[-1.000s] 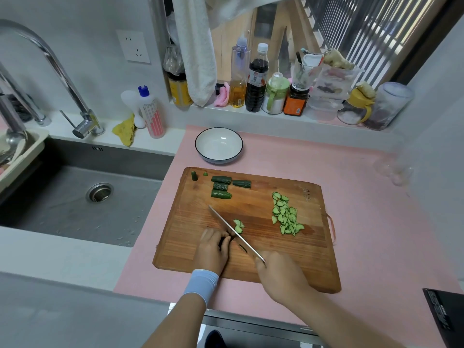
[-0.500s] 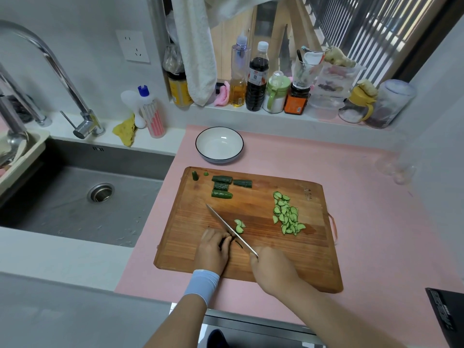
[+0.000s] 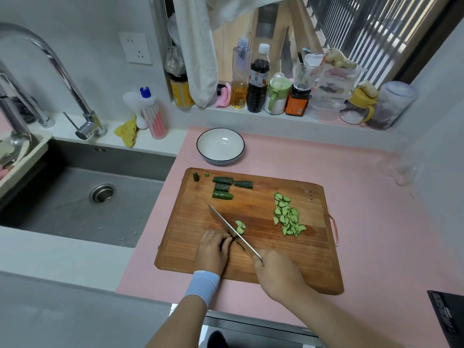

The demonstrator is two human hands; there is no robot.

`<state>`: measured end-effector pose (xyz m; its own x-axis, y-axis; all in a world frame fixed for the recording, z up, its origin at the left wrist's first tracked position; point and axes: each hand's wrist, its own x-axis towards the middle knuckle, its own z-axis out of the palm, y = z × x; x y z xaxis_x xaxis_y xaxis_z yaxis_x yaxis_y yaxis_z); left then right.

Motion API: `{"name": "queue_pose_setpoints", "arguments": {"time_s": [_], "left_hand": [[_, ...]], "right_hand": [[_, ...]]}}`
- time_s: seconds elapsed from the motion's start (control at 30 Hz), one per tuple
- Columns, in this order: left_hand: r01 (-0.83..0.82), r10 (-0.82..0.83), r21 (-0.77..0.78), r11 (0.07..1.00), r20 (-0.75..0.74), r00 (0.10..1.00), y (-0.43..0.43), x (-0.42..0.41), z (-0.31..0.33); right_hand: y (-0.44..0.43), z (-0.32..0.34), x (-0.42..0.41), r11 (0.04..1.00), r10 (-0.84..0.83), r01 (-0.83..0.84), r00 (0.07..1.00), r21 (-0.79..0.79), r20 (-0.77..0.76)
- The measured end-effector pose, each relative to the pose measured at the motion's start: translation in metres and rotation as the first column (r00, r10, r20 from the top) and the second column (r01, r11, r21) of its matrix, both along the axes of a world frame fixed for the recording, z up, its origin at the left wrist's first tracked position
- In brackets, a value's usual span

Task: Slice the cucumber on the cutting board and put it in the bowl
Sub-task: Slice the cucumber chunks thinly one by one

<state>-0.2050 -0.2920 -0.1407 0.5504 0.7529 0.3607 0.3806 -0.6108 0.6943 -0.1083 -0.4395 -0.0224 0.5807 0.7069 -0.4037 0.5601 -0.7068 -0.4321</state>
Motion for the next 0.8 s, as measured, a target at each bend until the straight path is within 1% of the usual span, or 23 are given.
{"name": "queue_pose_setpoints", "arguments": {"time_s": [0.27, 0.57, 0.8], "left_hand": [[0.017, -0.017, -0.018, 1.0, -0.003, 1.0, 0.002, 0.001, -0.001], [0.015, -0.016, -0.024, 1.0, -0.023, 1.0, 0.002, 0.001, -0.002], [0.037, -0.037, 0.015, 0.999, 0.002, 0.999, 0.0, -0.003, -0.002]], "right_hand": [[-0.008, 0.005, -0.001, 1.0, -0.002, 0.003, 1.0, 0.012, -0.016], [0.007, -0.002, -0.003, 1.0, -0.015, 0.015, 0.999, -0.014, -0.032], [0.013, -0.007, -0.001, 0.999, -0.024, 0.024, 0.999, -0.023, -0.034]]}}
